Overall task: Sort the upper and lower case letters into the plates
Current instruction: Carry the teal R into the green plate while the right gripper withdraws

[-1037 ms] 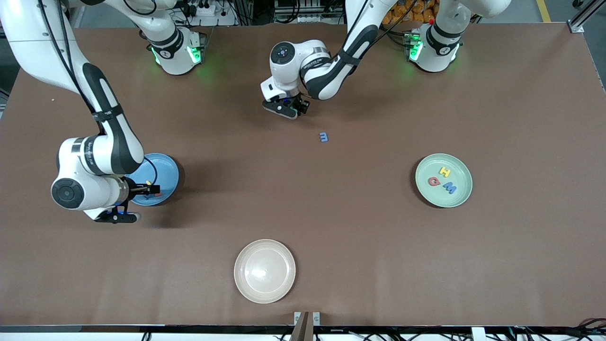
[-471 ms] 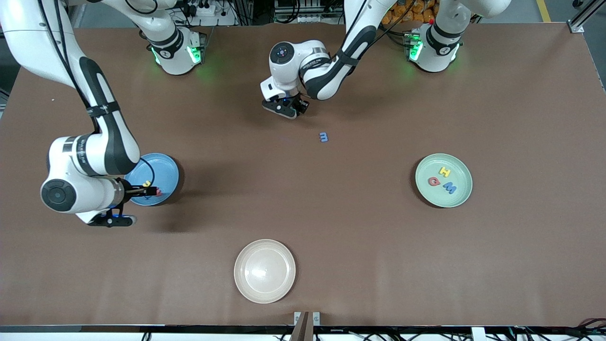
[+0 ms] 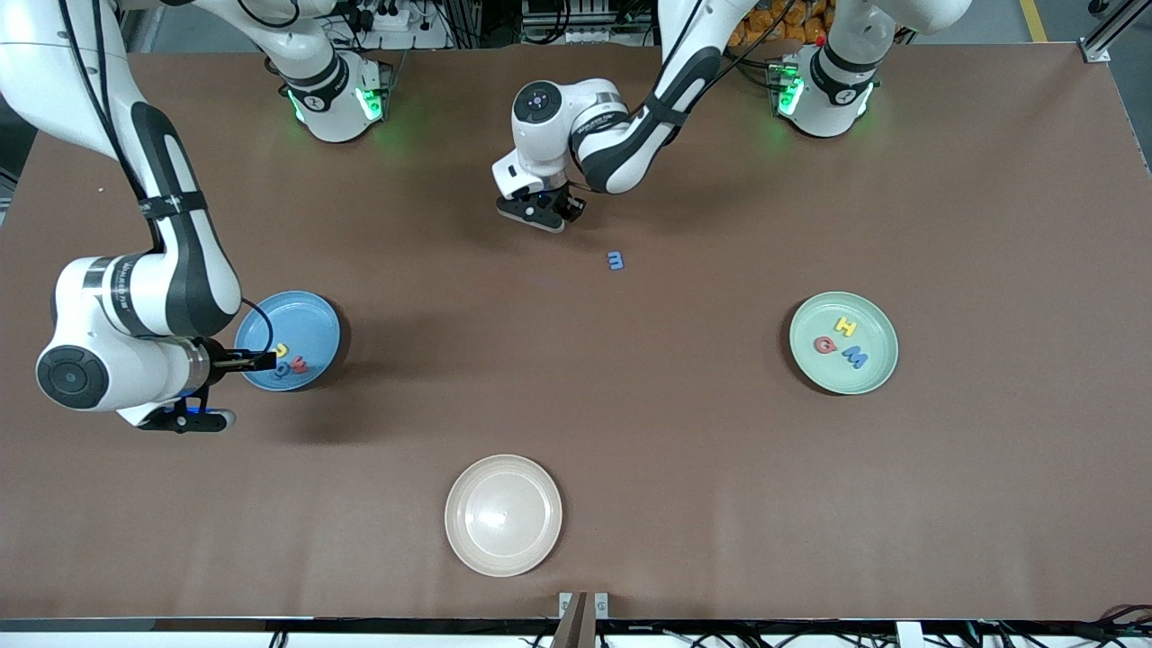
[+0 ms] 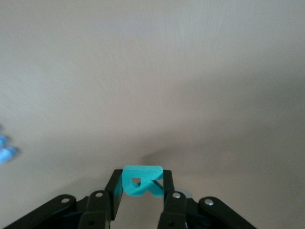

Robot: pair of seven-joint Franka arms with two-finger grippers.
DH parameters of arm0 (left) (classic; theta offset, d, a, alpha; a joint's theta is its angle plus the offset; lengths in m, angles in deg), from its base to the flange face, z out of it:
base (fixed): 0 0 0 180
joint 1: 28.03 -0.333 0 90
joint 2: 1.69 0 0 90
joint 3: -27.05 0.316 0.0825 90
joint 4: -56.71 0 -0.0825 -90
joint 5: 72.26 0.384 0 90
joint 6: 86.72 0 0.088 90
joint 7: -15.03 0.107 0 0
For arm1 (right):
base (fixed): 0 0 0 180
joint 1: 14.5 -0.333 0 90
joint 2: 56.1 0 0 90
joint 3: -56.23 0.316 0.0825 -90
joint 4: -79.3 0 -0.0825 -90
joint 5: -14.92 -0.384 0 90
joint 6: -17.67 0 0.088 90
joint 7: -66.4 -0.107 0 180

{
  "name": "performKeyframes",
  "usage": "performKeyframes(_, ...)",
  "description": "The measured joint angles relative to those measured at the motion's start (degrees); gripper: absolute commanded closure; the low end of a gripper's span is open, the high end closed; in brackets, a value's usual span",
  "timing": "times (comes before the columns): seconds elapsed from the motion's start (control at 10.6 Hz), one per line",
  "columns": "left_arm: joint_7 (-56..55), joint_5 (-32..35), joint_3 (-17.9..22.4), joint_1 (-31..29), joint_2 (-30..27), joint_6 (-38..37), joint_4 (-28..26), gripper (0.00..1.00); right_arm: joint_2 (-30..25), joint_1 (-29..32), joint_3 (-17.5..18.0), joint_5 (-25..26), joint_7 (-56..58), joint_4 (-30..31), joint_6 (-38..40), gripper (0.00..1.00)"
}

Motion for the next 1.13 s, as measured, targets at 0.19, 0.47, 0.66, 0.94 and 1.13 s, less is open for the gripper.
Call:
performKeyframes(0.19,0.00,0.10,0.27,-5.53,-7.16,-3.24,0.00,1.00,-0.98,-1.51,0.86,-1.85,0.20,-0.39,0.01,0.00)
performKeyframes(0.47,3.23,0.46,0.27,-16.78,-16.96,-12.56,-0.68,1.00,-1.84,-2.45,5.12,-3.04,0.23,-0.70,-0.15,0.00)
performKeyframes(0.66,14.89,0.72,0.32,-25.86,-20.57,-16.31,-1.18,1.00,-1.95,-2.93,9.59,-4.99,0.11,-1.04,-2.23,0.00)
performKeyframes(0.94,38.52,0.75,0.42,-40.59,-22.25,-18.75,-2.41,1.00,-2.11,-7.25,14.72,-5.44,-2.39,-1.37,-7.17,0.00)
performKeyframes(1.13,49.69,0.75,0.47,-48.92,-21.22,-19.00,-4.81,1.00,-2.10,-12.94,15.97,-4.78,-3.63,-1.36,-10.65,0.00)
